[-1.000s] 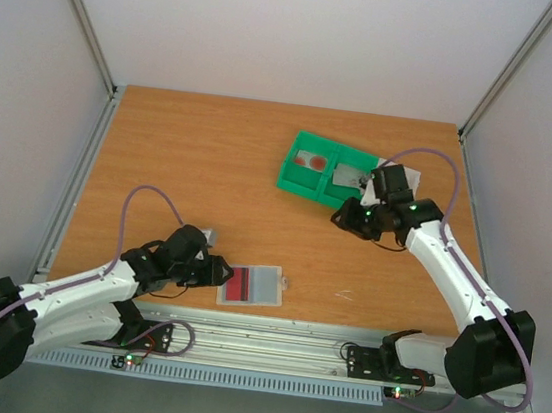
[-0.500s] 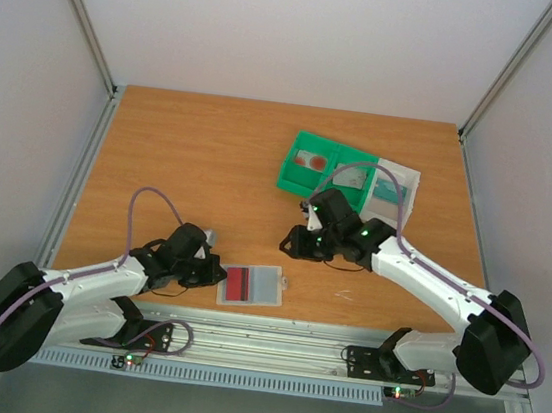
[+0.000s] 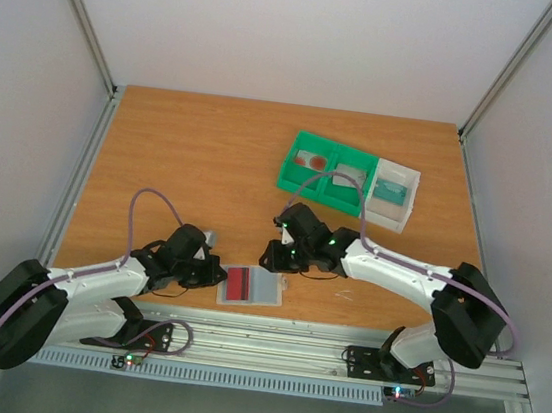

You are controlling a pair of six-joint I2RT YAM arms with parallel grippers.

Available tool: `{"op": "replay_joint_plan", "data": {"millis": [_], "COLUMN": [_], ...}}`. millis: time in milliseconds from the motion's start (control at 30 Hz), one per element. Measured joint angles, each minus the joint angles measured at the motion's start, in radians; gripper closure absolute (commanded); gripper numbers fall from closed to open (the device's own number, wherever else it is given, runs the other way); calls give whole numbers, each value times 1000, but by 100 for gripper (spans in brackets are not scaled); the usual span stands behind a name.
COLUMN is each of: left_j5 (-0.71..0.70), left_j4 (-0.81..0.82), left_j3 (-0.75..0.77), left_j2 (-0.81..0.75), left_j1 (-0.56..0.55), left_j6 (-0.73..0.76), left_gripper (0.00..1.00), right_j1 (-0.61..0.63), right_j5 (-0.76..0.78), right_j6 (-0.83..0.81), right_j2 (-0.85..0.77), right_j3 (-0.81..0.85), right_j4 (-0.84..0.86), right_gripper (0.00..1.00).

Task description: Take the credit cards out of the card holder

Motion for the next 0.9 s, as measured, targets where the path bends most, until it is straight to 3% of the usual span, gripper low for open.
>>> {"op": "replay_joint_plan", "data": {"millis": [367,900], "left_j5": [7,6], "left_j4": [34,43], "left_j3": [-17,-43], "left_j2": [-2,-37], "left_j1": [3,4], "left_j6": [-2,-5], "left_gripper": [99,99], "right_j1": [26,25], "right_j5": [-28,-59], "right_j6": [19,45], "right_j2": [166,225], "right_j3": [-13,-48], "right_j4": [138,248], "right_gripper": [88,90]}}
